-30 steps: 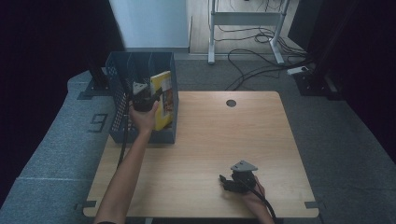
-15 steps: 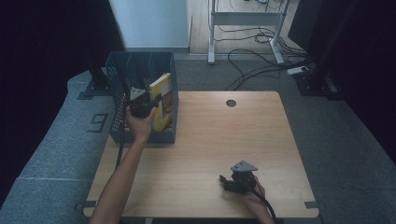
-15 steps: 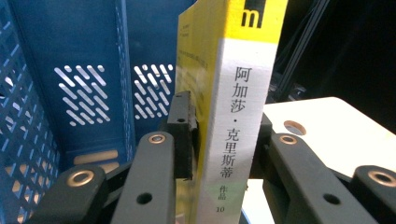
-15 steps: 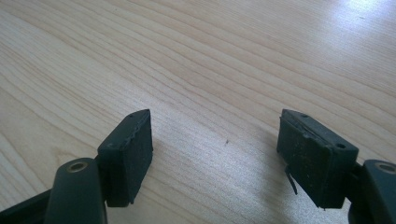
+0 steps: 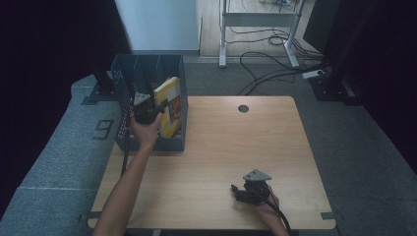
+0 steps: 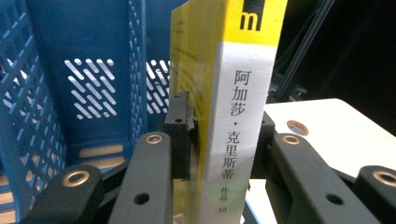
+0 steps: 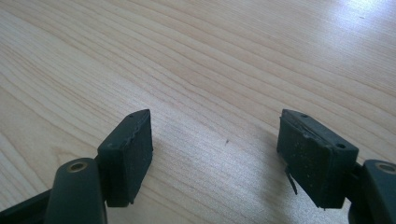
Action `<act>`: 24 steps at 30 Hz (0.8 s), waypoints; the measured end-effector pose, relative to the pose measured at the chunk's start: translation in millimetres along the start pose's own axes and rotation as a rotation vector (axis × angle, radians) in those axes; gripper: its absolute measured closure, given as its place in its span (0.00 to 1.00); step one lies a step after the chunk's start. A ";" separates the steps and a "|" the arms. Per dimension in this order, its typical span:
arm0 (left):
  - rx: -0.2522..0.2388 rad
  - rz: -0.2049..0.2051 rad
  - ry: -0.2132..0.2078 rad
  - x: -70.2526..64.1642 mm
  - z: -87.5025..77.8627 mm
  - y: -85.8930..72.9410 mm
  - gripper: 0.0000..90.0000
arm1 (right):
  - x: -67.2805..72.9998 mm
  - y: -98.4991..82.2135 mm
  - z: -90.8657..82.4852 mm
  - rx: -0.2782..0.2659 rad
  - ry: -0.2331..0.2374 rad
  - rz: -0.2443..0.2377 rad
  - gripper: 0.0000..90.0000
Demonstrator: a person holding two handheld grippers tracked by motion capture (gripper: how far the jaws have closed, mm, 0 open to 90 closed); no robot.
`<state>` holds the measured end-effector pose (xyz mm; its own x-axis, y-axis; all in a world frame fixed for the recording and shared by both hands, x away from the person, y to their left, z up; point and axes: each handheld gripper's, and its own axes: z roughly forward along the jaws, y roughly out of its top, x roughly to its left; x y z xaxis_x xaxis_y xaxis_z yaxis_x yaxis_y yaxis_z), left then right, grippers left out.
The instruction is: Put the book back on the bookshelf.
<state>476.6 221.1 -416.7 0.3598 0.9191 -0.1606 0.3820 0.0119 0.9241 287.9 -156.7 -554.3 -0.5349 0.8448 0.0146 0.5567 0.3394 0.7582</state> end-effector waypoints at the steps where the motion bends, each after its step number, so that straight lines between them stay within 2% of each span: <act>1: 0.003 0.006 0.002 0.1 -0.4 0.0 0.79 | -0.1 0.0 0.0 0.000 0.000 -0.001 0.29; 10: 0.031 0.014 -0.013 1.6 -4.0 -0.2 0.79 | 0.0 -0.1 -0.1 0.001 -0.001 -0.002 0.29; 18: 0.037 -0.008 0.024 4.8 2.0 3.5 0.77 | 0.0 -0.1 -0.1 0.000 -0.001 -0.001 0.29; 24: 0.064 -0.011 0.004 7.5 4.1 9.7 0.78 | -0.1 -0.1 -0.1 0.000 0.000 -0.001 0.29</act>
<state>486.4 226.6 -410.4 0.3515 0.9207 -0.1694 0.4395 -0.0025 0.8982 287.9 -156.8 -554.3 -0.5352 0.8446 0.0139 0.5565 0.3402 0.7580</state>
